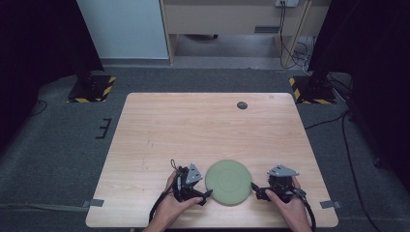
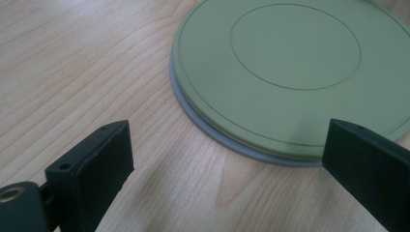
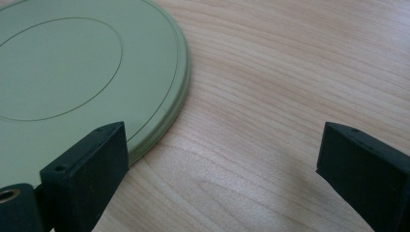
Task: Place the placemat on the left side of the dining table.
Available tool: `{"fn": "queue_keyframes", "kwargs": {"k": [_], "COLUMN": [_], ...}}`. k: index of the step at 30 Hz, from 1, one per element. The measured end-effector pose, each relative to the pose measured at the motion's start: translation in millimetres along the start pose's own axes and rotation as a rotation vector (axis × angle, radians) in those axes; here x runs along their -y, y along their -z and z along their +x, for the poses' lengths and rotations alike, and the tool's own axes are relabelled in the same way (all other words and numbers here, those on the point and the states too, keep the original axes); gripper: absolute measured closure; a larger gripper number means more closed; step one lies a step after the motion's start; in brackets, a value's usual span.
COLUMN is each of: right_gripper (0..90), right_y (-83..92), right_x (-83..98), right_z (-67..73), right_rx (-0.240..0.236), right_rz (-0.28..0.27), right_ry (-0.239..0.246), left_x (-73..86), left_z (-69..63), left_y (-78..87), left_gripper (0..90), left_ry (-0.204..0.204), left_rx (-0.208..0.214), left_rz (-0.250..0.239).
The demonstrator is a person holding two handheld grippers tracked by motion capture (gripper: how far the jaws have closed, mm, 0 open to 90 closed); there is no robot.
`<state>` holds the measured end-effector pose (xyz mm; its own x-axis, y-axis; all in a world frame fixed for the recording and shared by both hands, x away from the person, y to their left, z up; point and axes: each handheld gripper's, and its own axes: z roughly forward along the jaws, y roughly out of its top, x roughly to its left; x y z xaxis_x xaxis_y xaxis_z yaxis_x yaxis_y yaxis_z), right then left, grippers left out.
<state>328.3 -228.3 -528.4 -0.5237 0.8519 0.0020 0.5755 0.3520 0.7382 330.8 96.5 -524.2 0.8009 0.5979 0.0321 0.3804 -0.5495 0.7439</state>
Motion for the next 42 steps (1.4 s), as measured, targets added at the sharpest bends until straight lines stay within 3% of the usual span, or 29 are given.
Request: {"fn": "queue_keyframes", "kwargs": {"k": [7, 16, 20, 24, 34, 39, 42], "right_gripper": [3.6, 2.9, 5.4, 5.1, 4.8, 4.9, 5.9], "right_y": [-1.8, -6.3, -5.5, -3.2, -4.5, -7.4, -6.2], "right_x": [-0.7, -4.4, -4.3, -2.8, -3.1, -5.0, -4.8], "right_z": [1.8, 3.5, 3.4, 5.1, 4.1, 4.0, 4.1], "right_rx": [0.010, 0.062, 0.056, 0.040, 0.053, 0.078, 0.068], "right_rz": [0.009, 0.002, -0.001, 0.003, -0.001, -0.009, -0.007], "right_ry": [0.004, -0.017, -0.022, -0.013, -0.017, -0.021, -0.025], "left_x": [-3.8, -6.2, -4.3, -0.6, -5.2, -7.6, -7.1], "left_z": [1.3, 4.2, 2.6, -1.4, 3.5, 1.9, 2.1], "left_y": [-4.0, -7.2, -3.2, -0.2, -7.3, -7.5, -7.0], "left_gripper": [4.7, 0.0, 3.7, 3.8, 0.0, 0.2, 1.4], "left_ry": [0.005, 0.013, 0.007, -0.030, -0.004, -0.032, -0.031], "left_rx": [-0.026, -0.031, -0.020, -0.024, -0.037, -0.071, -0.065], "left_rz": [-0.008, 0.006, -0.006, 0.024, 0.030, 0.027, 0.025]}}
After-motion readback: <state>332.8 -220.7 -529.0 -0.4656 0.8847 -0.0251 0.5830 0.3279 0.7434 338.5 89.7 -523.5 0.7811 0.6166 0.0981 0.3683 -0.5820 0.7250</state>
